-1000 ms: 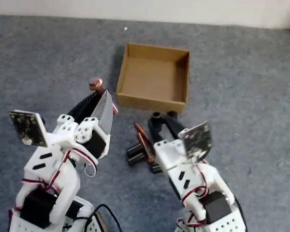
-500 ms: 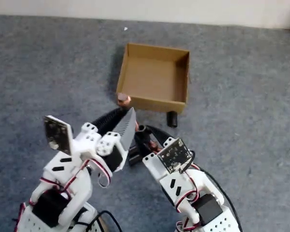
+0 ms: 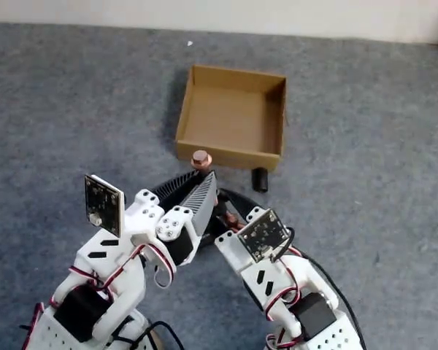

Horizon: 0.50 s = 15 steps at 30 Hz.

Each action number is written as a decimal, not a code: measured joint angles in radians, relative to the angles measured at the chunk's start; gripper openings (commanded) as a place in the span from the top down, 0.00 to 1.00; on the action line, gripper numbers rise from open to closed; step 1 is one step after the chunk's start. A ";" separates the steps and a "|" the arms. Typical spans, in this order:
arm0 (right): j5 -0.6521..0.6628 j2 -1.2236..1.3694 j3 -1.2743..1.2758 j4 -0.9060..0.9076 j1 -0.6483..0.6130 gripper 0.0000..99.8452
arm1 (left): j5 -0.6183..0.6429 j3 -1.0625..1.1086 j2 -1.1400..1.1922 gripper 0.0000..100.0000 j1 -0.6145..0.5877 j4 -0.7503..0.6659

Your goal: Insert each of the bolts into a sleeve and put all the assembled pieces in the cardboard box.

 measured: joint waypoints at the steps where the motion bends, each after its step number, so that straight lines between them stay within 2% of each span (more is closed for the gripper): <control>1: 0.000 0.000 0.000 0.000 0.000 1.00 | 0.000 0.000 0.000 1.00 0.000 0.000; 5: 0.000 0.000 0.000 0.000 -0.002 1.00 | 0.000 0.000 0.000 1.00 -0.011 -0.020; 8: 0.000 0.000 -0.005 0.000 -0.002 1.00 | 0.021 0.000 0.000 1.00 -0.061 -0.052; 15: 0.003 0.000 -0.040 0.000 -0.002 1.00 | 0.031 0.071 -0.012 1.00 -0.064 -0.080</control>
